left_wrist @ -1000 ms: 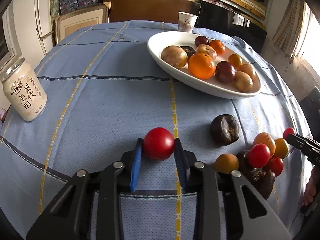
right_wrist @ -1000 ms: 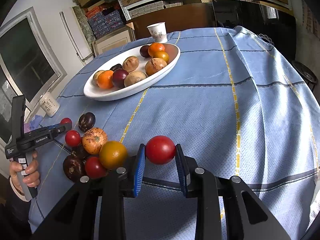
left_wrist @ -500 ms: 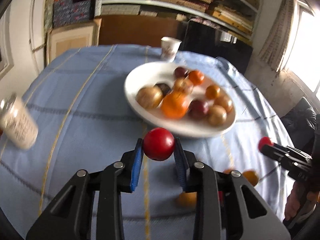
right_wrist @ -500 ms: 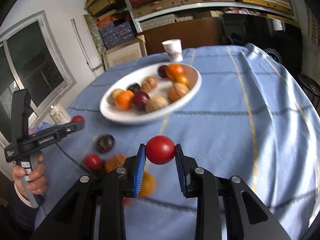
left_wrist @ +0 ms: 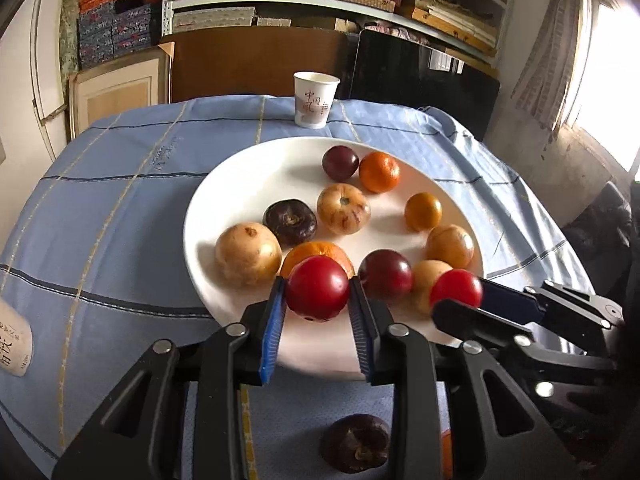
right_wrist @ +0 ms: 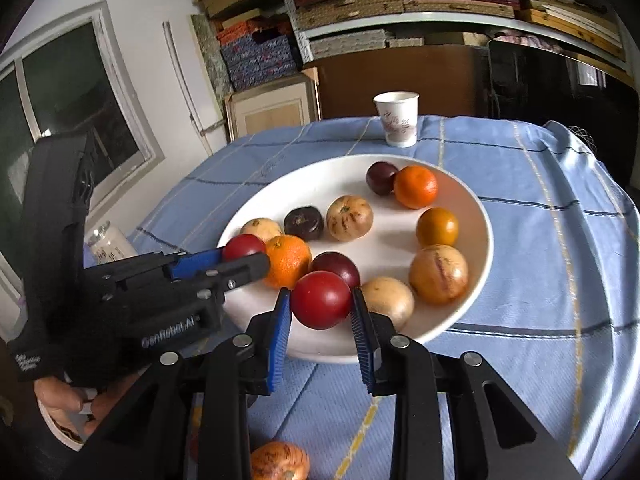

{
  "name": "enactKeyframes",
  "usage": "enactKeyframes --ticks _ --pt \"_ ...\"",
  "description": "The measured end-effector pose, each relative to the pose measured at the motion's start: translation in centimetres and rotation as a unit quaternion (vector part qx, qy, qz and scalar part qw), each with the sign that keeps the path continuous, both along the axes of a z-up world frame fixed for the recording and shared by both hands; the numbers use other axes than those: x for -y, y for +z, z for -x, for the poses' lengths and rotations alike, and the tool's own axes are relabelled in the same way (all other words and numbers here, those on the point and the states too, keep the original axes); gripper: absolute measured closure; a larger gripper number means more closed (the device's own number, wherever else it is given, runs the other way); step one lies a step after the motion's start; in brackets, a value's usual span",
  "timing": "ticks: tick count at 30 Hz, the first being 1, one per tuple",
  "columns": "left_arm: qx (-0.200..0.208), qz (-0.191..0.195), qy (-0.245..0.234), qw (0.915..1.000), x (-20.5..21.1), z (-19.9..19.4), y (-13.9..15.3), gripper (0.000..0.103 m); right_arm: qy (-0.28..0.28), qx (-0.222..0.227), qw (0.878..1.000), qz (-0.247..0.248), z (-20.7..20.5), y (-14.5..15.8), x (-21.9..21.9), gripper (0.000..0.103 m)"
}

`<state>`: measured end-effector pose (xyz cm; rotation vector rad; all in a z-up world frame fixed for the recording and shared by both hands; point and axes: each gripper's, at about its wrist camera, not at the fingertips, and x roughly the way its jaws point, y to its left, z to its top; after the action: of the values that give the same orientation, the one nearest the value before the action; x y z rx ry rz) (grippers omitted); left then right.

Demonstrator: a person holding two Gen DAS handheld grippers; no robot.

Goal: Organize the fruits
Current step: 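Carry both red tomatoes onto the white plate and open both tools, then move both open tools back toward the fruit pile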

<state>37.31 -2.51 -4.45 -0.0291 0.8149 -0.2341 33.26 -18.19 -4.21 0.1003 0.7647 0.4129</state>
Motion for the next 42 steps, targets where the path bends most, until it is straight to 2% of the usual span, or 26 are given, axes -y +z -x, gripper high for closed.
enactKeyframes --ticks 1,2,3,7,9,12,15,18,21,23,25,26,27,29,34,42 --pt "0.006 -0.005 0.01 0.9999 -0.1 0.1 0.1 0.048 0.0 0.003 1.0 0.004 0.1 -0.1 -0.1 0.065" --pt "0.018 -0.009 0.024 0.9995 -0.5 0.3 0.4 0.033 -0.004 0.006 1.0 0.007 0.2 -0.1 0.0 0.064" --pt "0.026 -0.004 0.026 0.9993 -0.9 0.6 0.6 0.024 -0.005 0.007 1.0 0.004 0.4 0.1 0.3 0.064" --pt "0.047 0.023 0.043 0.9977 -3.2 2.1 2.2 0.02 -0.017 0.027 0.999 -0.028 2.0 1.9 2.7 0.064" --pt "0.062 0.02 0.064 0.9958 -4.2 3.0 3.0 0.011 -0.029 0.037 0.998 -0.037 2.7 2.5 4.0 0.062" --pt "0.069 0.023 0.082 0.994 -5.4 4.0 3.4 0.011 -0.04 0.028 0.998 -0.05 3.9 2.1 6.1 0.06" --pt "0.048 0.05 0.09 0.9935 -6.6 5.4 2.6 0.011 -0.043 -0.005 0.997 -0.057 5.1 0.0 7.5 0.06" --pt "0.019 0.051 0.096 0.9939 -6.9 7.0 1.0 0.011 -0.047 -0.056 0.996 -0.055 6.2 -2.5 8.3 0.06" --pt "0.004 0.052 0.083 0.9952 -6.7 8.4 0.3 0.011 -0.04 -0.076 0.993 -0.081 6.9 -3.1 8.7 0.06" --pt "0.004 0.043 0.076 0.9962 -6.5 9.3 0.1 0.008 -0.037 -0.07 0.993 -0.085 7.3 -2.9 8.7 0.06" --pt "-0.001 0.032 0.072 0.9969 -6.1 9.7 -0.5 0.007 -0.036 -0.064 0.995 -0.065 7.7 -2.9 8.2 0.056" --pt "-0.007 0.026 0.068 0.9973 -5.8 9.9 -0.9 0.007 -0.041 -0.062 0.996 -0.05 7.8 -2.9 8.0 0.048" --pt "-0.015 0.017 0.063 0.9977 -5.5 10.1 -1.3 0.007 -0.044 -0.06 0.996 -0.04 7.9 -2.9 7.8 0.045" --pt "-0.024 0.001 0.055 0.9982 -5.0 10.3 -1.9 0.007 -0.044 -0.059 0.997 -0.028 8.1 -3.0 7.8 0.045" --pt "-0.011 -0.015 0.063 0.9979 -5.0 10.8 -1.7 0.004 -0.021 -0.054 0.998 -0.029 8.7 -2.6 7.6 0.045" --pt "-0.023 -0.003 0.073 0.997 -5.9 10.5 -1.8 0.005 0.012 -0.058 0.998 -0.023 9.8 -2.8 6.8 0.045"
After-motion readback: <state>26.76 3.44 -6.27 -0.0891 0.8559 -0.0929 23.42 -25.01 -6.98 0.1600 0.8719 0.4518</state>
